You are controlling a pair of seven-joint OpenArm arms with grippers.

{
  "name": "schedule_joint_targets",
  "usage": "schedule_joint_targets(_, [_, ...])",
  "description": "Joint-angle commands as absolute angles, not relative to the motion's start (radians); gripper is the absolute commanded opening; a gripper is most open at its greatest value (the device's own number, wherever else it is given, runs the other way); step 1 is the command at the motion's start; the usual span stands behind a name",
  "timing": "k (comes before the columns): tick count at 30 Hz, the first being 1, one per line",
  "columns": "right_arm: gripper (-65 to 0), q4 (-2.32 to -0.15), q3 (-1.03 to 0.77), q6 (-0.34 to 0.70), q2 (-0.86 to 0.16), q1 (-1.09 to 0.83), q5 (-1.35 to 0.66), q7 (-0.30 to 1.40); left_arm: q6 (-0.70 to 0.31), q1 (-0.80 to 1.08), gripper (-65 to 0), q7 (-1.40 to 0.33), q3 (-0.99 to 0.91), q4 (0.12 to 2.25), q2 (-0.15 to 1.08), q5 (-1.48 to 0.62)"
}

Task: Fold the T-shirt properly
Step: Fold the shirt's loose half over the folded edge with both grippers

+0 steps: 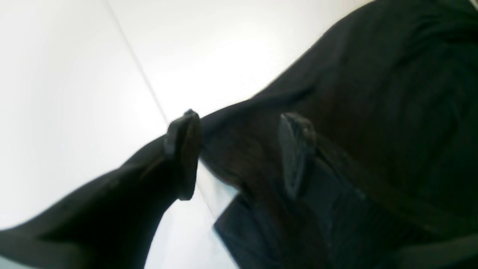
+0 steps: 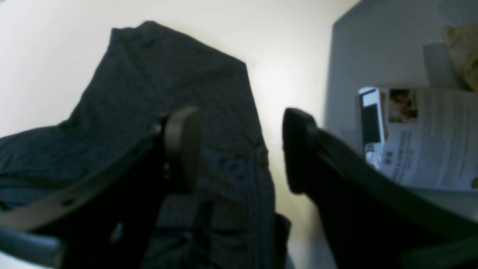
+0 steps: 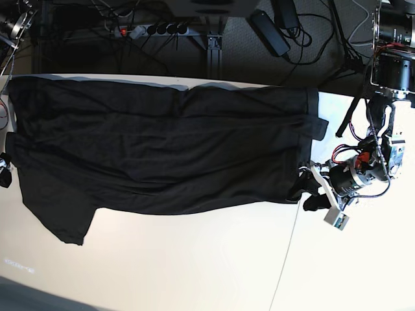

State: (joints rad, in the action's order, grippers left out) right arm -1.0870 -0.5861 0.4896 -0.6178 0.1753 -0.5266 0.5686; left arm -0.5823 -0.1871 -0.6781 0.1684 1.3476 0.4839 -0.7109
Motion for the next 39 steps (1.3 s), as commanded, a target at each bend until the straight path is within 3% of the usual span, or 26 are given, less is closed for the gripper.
schedule_joint_targets(1, [-30.5, -1.1, -0.593, 0.495, -0.648, 0.193, -0.539, 0.543, -0.568, -0.223, -28.5, -0.665, 0.16, 1.32, 0.485, -0.721])
schedule_joint_targets(9, [-30.5, -1.1, -0.593, 0.495, -0.648, 0.193, -0.539, 0.543, -0.569, -0.332, -28.5, -0.687, 0.16, 1.042, 0.427, -0.749])
schedule_joint_targets(28, [-30.5, -1.094, -0.593, 0.495, -0.648, 0.194, -0.505, 0.532, -0.57, -0.285, -28.9, -0.786, 0.165, 1.035, 0.332, -0.766])
schedule_joint_targets(30, [-30.5, -1.079, -0.593, 0.494, -0.649, 0.194, -0.476, 0.503, -0.572, -0.285, -34.7, -0.787, 0.164, 1.035, 0.333, -0.765])
schedule_joint_targets(34, [-30.5, -0.981, -0.593, 0.493, -0.648, 0.249, -0.467, 0.48, -0.573, -0.285, -57.9, -0.786, 0.165, 1.035, 0.332, -0.764])
schedule_joint_targets(36, [-30.5, -0.883, -0.593, 0.493, -0.649, 0.312, -0.466, 0.47, -0.59, -0.285, -62.6, -0.79, 0.164, 1.035, 0.333, -0.764])
schedule_joint_targets(39, [-30.5, -0.721, -0.593, 0.493, -0.648, 0.421, -0.443, 0.463, -0.619, -0.284, -63.1, -0.811, 0.164, 1.035, 0.333, -0.766])
